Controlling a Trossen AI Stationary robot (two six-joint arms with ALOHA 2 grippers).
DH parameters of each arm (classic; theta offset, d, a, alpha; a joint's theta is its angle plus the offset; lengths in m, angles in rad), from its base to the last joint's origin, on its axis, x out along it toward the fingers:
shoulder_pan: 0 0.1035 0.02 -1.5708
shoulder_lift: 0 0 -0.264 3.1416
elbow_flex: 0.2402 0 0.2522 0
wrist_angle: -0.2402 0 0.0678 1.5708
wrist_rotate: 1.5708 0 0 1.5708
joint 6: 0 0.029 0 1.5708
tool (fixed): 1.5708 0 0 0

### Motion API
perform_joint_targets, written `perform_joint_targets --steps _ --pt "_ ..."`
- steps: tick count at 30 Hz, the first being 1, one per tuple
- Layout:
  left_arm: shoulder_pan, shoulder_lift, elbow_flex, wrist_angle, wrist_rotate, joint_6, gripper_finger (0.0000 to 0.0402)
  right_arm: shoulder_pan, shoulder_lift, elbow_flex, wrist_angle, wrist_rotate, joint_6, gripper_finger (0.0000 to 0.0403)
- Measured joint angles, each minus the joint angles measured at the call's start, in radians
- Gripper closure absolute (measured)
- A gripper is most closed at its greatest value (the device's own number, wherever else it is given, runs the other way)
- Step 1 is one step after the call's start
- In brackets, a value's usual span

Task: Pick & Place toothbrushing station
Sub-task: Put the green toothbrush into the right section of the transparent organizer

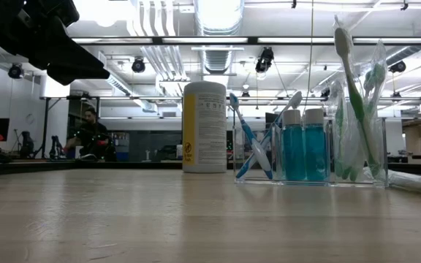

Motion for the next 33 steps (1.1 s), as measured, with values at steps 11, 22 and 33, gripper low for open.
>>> perform_joint_targets --steps 11,22,33 --pt "0.0 0.0 0.0 0.0 0.0 0.0 0.0244 -0.047 0.067 -0.001 0.169 0.006 -0.068 0.0394" --pt "0.0 0.0 0.0 0.0 0.0 0.0 0.0244 -0.087 0.107 -0.001 0.225 0.006 -0.088 0.0394" --pt "0.0 0.0 0.0 0.0 0.0 0.001 0.0244 -0.104 0.107 -0.001 0.227 0.009 -0.063 0.0394"
